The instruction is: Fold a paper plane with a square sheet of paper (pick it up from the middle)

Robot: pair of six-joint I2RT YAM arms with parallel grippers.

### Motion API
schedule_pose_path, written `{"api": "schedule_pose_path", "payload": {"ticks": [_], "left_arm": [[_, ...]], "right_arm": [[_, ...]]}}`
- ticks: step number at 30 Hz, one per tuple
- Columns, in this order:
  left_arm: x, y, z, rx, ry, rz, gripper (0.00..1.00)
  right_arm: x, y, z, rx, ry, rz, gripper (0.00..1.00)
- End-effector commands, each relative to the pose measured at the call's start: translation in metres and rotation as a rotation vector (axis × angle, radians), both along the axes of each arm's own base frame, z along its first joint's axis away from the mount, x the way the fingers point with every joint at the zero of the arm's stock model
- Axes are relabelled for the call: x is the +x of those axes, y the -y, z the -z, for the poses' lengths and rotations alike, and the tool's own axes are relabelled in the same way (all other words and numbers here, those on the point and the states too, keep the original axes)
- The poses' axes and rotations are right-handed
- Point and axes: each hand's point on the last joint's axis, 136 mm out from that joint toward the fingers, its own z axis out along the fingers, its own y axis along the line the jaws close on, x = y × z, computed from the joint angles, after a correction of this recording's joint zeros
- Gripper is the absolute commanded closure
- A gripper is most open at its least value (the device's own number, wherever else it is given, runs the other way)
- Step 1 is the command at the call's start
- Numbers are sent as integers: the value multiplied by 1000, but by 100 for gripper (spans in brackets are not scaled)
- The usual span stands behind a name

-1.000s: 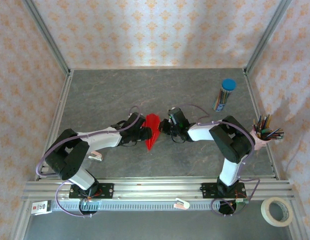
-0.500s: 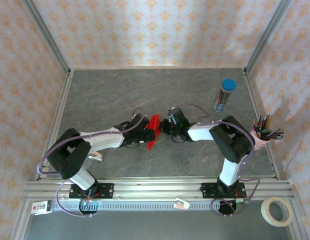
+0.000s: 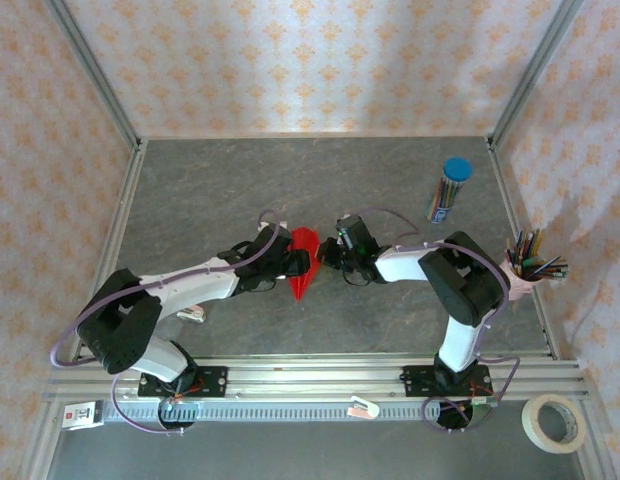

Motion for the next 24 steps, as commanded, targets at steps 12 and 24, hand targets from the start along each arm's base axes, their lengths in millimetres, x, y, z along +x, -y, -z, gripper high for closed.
{"api": "schedule_pose_path", "payload": {"ticks": [12, 24], "left_arm": [[-2, 12, 19, 7, -52, 53, 40], [-6, 23, 19, -23, -54, 92, 42]], "right_arm": [[6, -2, -2, -5, 11, -3, 100], [6, -2, -2, -6, 11, -2, 100]]}}
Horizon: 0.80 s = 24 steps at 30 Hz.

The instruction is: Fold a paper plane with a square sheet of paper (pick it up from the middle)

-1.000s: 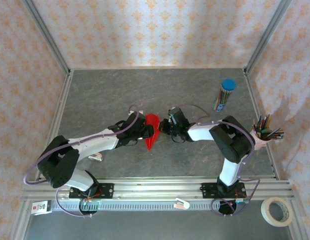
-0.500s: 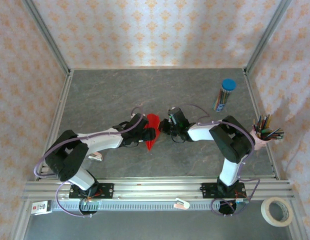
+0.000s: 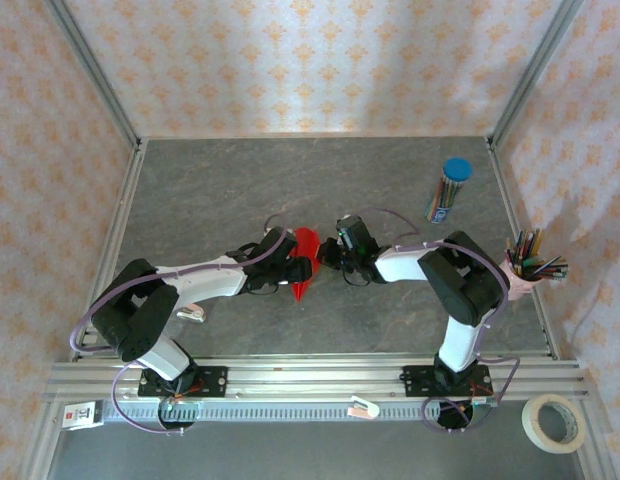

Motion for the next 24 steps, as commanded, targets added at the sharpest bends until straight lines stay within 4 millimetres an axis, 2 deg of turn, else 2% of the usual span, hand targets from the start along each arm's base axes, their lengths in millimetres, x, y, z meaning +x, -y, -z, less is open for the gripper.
{"api": "schedule_pose_path", "payload": {"ticks": [1, 12, 19, 24], "left_arm": [[3, 15, -8, -26, 30, 44, 42], [4, 14, 4, 96, 22, 54, 42], [5, 12, 11, 195, 25, 54, 50], [5, 12, 15, 243, 26, 63, 52]], "right_arm": [[6, -2, -3, -3, 14, -4, 100], [6, -2, -3, -3, 14, -3, 100], [6, -2, -3, -4, 13, -2, 100], [6, -2, -4, -5, 15, -2, 100]]}}
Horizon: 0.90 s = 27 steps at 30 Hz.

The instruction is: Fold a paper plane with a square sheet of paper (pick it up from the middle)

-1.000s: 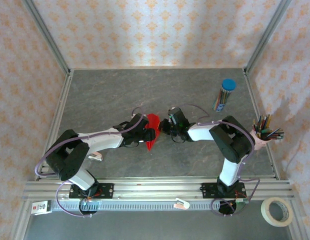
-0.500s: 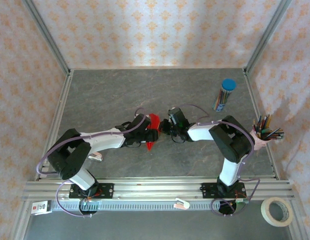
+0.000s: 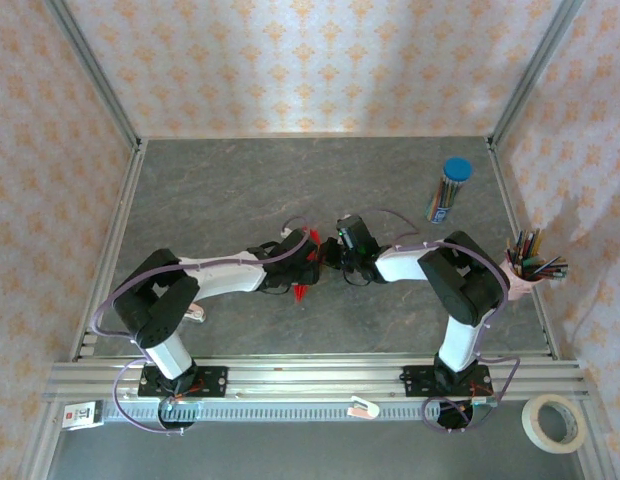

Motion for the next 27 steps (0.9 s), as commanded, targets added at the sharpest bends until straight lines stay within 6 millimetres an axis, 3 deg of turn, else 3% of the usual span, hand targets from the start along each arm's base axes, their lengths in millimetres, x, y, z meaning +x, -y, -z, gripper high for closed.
{"api": "schedule_pose_path", "payload": {"ticks": [1, 18, 27], "left_arm": [[2, -5, 2, 79, 12, 5, 53], [6, -11, 4, 137, 26, -21, 73], [6, -10, 8, 144, 17, -21, 75]], "right_arm": [[6, -2, -4, -5, 15, -4, 100], [6, -3, -6, -2, 16, -3, 100], [9, 1, -17, 3, 29, 24, 87]]}}
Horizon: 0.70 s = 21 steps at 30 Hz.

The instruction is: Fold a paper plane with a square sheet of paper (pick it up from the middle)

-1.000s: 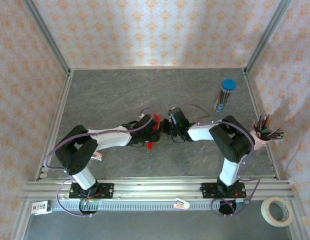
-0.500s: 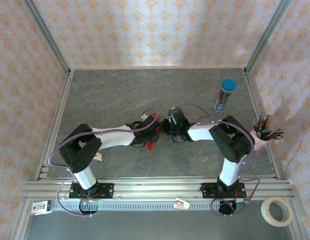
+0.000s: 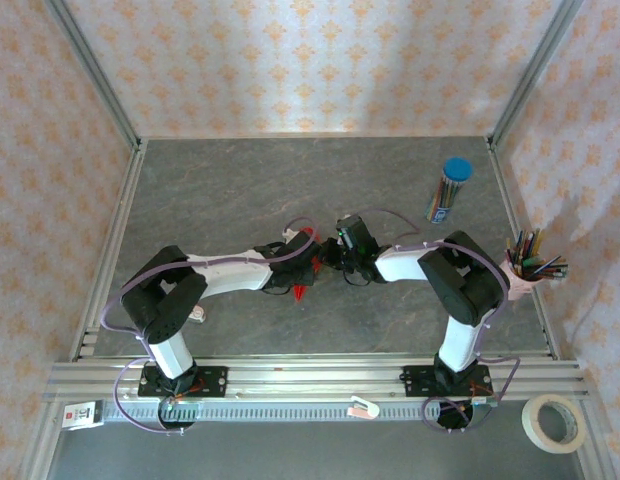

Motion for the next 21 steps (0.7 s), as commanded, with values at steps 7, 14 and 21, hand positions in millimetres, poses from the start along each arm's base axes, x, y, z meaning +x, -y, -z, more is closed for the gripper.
{"api": "schedule_pose_path", "payload": {"ticks": [7, 14, 21], "left_arm": [[4, -1, 2, 52, 4, -3, 78], [5, -2, 0, 55, 13, -9, 85], [17, -4, -25, 72, 84, -25, 97]], "right_arm": [[12, 15, -25, -25, 58, 85, 74], [14, 35, -36, -48, 103, 163, 60], [15, 61, -52, -81, 167, 266, 47]]}}
